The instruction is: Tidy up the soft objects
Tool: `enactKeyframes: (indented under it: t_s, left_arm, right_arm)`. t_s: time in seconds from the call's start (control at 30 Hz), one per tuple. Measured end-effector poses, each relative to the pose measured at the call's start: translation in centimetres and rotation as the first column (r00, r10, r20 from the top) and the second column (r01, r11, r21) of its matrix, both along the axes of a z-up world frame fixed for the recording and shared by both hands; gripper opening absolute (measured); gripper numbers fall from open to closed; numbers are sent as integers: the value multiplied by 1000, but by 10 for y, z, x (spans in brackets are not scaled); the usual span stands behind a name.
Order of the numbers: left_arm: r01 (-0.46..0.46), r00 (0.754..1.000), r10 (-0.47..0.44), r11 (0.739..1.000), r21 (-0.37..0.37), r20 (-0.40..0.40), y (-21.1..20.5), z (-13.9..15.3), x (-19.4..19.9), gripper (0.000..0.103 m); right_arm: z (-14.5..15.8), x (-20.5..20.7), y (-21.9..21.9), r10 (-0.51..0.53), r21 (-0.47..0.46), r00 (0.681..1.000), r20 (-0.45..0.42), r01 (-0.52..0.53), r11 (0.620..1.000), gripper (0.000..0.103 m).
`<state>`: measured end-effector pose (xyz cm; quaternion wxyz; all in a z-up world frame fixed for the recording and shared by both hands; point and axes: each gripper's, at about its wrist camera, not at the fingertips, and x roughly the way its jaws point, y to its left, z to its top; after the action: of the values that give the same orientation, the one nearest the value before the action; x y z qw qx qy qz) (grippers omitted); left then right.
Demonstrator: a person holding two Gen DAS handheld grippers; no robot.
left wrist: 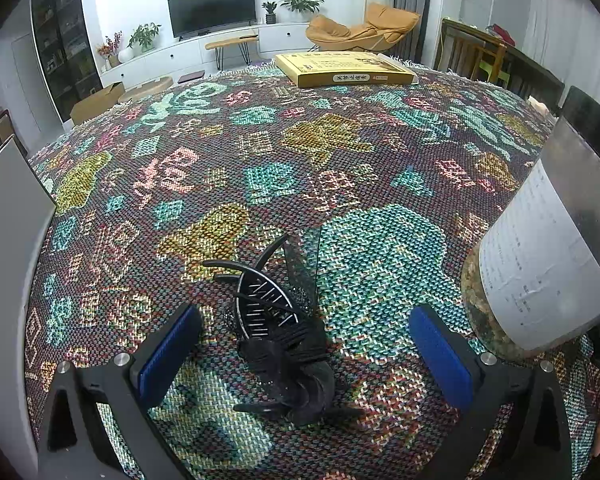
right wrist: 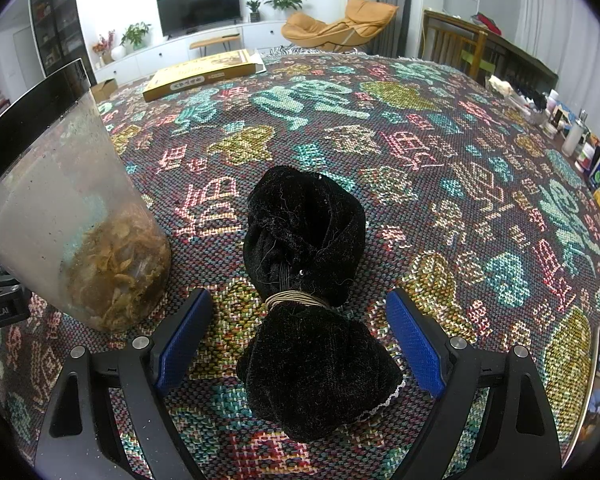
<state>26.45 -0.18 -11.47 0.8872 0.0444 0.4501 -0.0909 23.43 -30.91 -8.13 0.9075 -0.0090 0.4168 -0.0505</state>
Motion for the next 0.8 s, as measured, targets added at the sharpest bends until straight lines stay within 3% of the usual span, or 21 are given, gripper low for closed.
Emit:
enactKeyframes:
  t_s: [0.8]
  left_arm:
    - [0,1000,0,1000,0,0,-1,0,0,103]
  right_arm:
    - [0,0,1,0,-6,1000,-3,0,1000,91]
